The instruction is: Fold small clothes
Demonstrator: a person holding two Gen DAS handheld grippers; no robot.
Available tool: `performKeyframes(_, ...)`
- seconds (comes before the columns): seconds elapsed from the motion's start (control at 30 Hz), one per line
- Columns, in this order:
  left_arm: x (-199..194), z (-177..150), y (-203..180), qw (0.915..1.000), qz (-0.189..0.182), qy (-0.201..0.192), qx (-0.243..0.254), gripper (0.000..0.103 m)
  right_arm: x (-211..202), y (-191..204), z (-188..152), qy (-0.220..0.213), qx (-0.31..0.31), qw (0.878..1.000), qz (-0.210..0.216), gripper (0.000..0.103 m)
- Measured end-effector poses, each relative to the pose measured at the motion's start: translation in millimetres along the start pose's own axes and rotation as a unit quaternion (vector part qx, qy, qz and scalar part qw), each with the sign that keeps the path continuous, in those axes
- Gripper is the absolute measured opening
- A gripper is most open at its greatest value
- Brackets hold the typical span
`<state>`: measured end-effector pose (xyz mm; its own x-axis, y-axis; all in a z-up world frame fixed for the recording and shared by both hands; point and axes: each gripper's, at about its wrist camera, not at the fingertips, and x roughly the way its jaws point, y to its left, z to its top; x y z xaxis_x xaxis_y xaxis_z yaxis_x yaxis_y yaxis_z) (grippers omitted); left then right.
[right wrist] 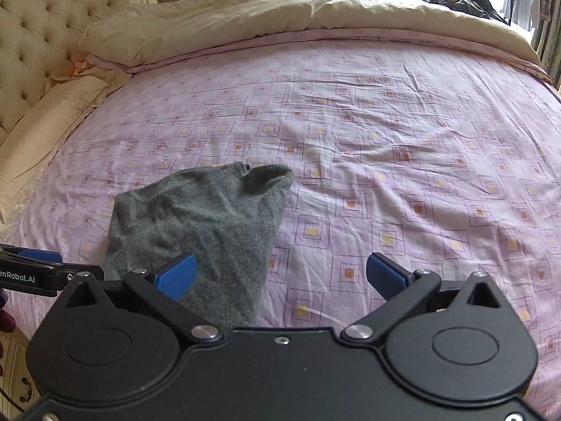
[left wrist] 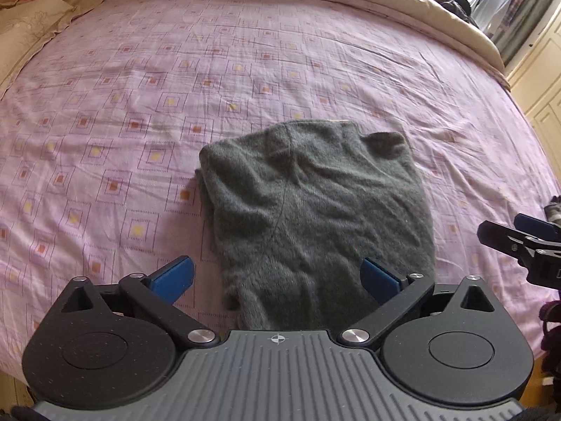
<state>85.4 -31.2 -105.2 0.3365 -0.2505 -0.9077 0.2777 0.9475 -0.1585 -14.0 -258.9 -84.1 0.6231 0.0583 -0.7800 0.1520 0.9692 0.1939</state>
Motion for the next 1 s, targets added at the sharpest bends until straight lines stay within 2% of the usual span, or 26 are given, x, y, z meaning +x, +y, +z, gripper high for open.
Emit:
performKeyframes(0.17,-13.0,-14.3,-11.0,0.9998,0.014,0.012,-0.001,0.103,-14.5,1.0,-8.7,0.008,-0.005,1.000,0.007,0.103)
performKeyframes(0.37,-25.0,-24.9,-22.2,0.9992,0.038,0.006,0.003,0.102,-29.3,3.3,-17.9,0.008,-0.013,1.000,0.020,0.103)
performKeyframes(0.57,-37.2,-24.2,-27.7,0.9940,0.108,-0.013,-0.007,0.101,-38.8,6.5,-21.4,-0.001,-0.016,0.999,0.038,0.103)
performKeyframes(0.7,-43.2,-22.0,-27.8,0.9930,0.115,-0.028,-0.007,0.098,-43.8,10.5,-21.0,-0.010,-0.027,0.999,0.035,0.103)
performKeyframes(0.77,-45.4,-21.3,-31.0,0.9908,0.131,-0.031,-0.002,0.091,-46.0,11.5,-19.9,-0.014,-0.026,0.999,0.036,0.102)
performKeyframes(0.87,-46.8,-20.0,-34.8,0.9878,0.153,-0.028,0.004,0.091,-48.7,12.7,-17.8,-0.018,-0.024,0.999,0.034,0.102)
performKeyframes(1.0,-53.7,-21.0,-38.4,0.9886,0.143,-0.045,0.016,0.091,-53.1,15.2,-14.6,-0.029,-0.026,0.999,0.031,0.102)
